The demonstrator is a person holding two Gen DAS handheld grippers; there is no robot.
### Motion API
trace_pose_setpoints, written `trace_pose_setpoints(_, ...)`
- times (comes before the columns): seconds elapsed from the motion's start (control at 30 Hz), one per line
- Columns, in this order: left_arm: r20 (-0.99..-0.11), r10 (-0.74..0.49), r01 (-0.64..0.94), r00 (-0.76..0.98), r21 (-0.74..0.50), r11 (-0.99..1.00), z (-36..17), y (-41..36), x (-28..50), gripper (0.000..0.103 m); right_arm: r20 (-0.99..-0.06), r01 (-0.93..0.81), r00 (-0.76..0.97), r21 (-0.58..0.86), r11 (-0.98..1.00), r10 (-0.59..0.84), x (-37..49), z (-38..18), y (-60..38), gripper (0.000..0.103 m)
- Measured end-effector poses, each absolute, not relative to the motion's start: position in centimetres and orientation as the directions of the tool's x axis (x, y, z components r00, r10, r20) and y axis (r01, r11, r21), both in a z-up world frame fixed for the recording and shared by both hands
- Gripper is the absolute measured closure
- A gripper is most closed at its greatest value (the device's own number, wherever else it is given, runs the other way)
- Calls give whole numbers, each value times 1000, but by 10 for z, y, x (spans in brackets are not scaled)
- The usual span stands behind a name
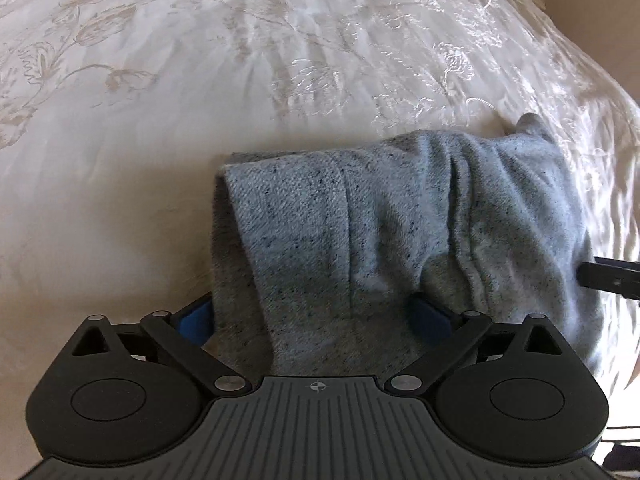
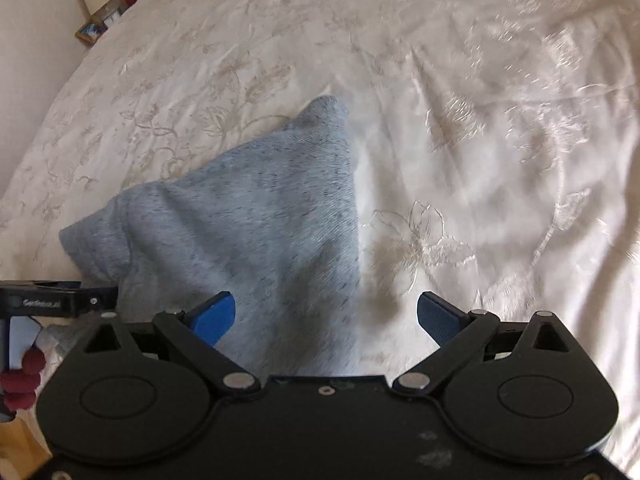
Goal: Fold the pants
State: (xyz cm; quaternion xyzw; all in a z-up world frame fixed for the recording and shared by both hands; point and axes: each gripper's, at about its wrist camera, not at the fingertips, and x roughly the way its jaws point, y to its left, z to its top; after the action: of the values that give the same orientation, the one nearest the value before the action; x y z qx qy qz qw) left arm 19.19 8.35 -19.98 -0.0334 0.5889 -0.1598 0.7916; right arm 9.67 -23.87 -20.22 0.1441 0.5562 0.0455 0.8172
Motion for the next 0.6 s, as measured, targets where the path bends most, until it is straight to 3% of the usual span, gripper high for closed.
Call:
trace_pose_setpoints(0.27,-906,-293,182,305,-246,952,-187,72,177,39,-862,-7,316,416,909,397,130,-234,-242,6)
trace_pose_setpoints(0.33,-908,-261,177,327,-213,961,-181,66,175,49,-844,-1,315,457,889,434,135,-235,-242,23)
trace_pose_setpoints(0.4,-908,-230,165,349,-182,969,-175,62,170,57,-827,14,305,500,866,472,137,-232,-243,64)
trace_pose_setpoints(0.43,-907,-222,160,357,-174,972,-171,62,169,62,-823,21,308,507,862,477,138,-229,-243,77)
trace_pose_setpoints(0.6,-896,-219,162,387,-167,972,-153,57,163,71,-791,-17,323,544,839,519,133,-209,-248,85)
